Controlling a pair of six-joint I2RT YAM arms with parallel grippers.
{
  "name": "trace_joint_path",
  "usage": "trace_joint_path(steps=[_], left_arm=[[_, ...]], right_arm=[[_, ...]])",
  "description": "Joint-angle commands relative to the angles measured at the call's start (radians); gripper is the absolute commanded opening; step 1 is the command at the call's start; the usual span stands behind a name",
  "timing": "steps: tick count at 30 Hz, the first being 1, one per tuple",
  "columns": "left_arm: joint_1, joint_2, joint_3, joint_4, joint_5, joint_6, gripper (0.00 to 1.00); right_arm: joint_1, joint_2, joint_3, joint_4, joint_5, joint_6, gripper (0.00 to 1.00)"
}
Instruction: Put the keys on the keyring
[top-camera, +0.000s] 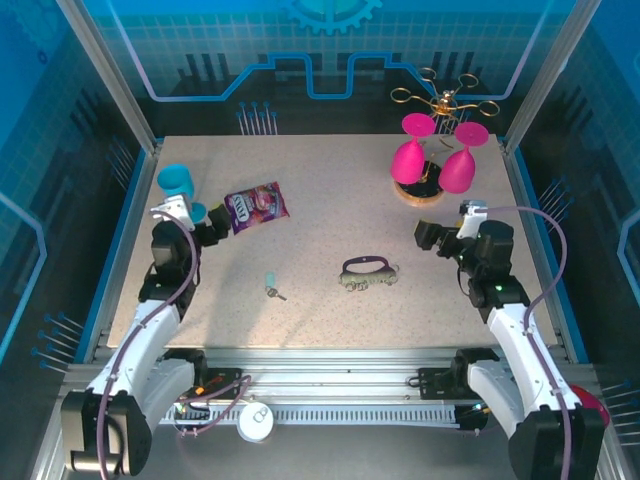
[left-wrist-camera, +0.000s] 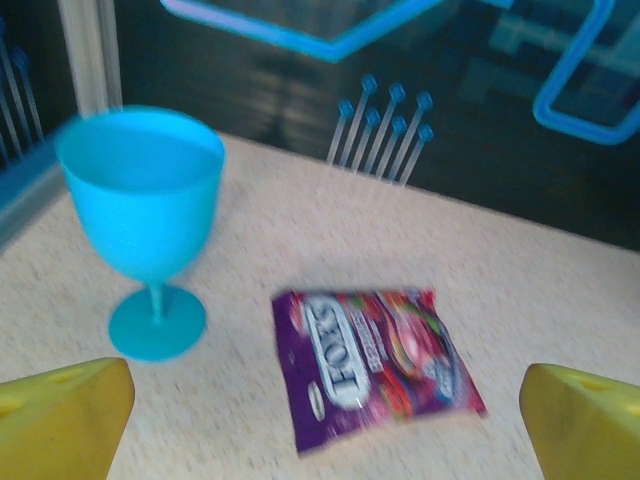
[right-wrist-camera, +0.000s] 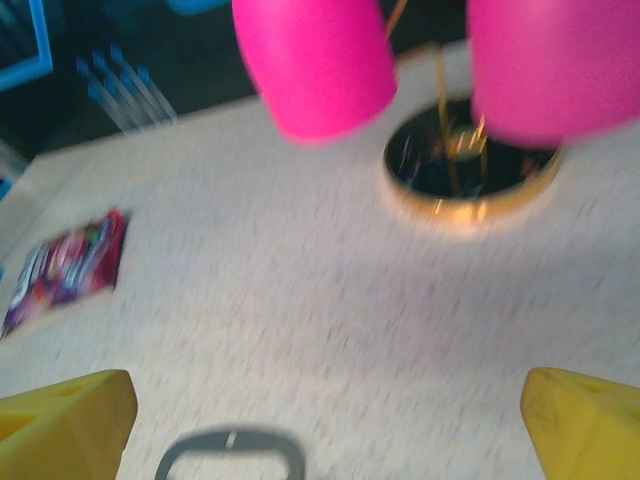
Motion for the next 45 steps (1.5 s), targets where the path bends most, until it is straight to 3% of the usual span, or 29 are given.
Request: trace_joint_path(steps=[1,5,11,17,24,31,41,45], left_arm=[[0.007,-0.022,0.037,-0.247,0.172,-0.119,0.99],[-0.03,-0.045,0.051,-0.313,0.206,-0.272,0.99],[-0.293,-0.014,0.124,-0.383,0.134,-0.342,0.99],[-0.587,0.189,0.224,-0.407,0.038,-0.344,0.98],[-0.819,0.466,0.346,-0.404,-0.008,-0.298,0.93],[-0.92,0.693,0.552,-0.523,-0.041,-0.304,0.86],[-0.924,0.898,0.723,-0.613,-0.014,-0.335,0.56],[-0.922,0.946,0.766,-0.657,-0.055,-0.342,0.51]], right_arm=[[0.09,0.038,0.089,-0.245,-0.076,0.035,0.96],[0.281,0.123,0.198,-0.403,0.042,0.016,0.87],[0.466,0.275,0.306,-0.528,0.148,0.129,0.76],[0.467,0.366,0.383,-0.544,0.171,0.303,0.79],[0.425,0.322,0.354,-0.538,0.199,0.275,0.61],[0.385,0.188,0.237,-0.491,0.2,0.293,0.59],[0.363,0.137,0.191,-0.494,0.197,0.302,0.57],[0.363,0.12,0.186,-0.501,0.192,0.309,0.56]])
